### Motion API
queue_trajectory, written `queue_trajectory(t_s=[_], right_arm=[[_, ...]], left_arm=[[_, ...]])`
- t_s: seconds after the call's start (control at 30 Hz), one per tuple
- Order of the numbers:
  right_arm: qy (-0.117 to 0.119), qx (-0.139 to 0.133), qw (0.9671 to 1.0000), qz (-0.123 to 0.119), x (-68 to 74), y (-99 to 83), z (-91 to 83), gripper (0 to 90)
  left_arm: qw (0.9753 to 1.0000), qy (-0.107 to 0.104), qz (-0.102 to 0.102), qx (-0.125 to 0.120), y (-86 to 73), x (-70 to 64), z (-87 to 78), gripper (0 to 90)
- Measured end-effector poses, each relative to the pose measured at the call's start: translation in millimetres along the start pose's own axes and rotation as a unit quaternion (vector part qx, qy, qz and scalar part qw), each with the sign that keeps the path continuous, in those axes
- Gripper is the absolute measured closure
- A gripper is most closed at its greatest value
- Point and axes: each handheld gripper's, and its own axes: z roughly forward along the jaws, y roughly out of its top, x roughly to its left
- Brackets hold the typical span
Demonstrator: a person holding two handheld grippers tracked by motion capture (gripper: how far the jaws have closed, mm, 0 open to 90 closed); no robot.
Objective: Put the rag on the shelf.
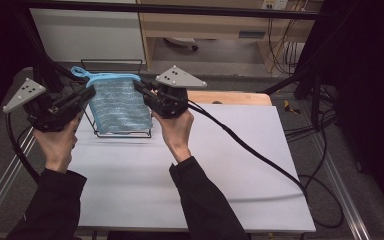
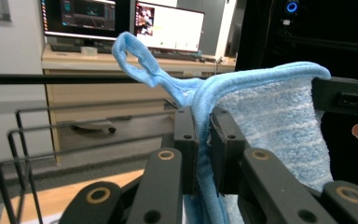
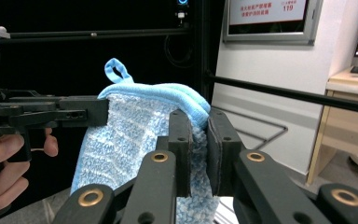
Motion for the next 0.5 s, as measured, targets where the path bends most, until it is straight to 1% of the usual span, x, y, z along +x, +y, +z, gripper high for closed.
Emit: queue_trajectory(t_s=[0.1, 0.5], right_arm=[[-0.002, -0.005, 1.0000, -0.006, 0.1, 7.0, 6.6, 81.9], [-0.009, -0.019, 0.9998, -0.008, -4.0, 29.9, 32.5, 81.8]], left_arm=[[1.0000, 0.004, 0.002, -0.005, 7.2, 5.0, 2.4, 81.8], [0.9995, 0.018, 0.005, -0.024, 34.0, 22.2, 10.9, 81.8]])
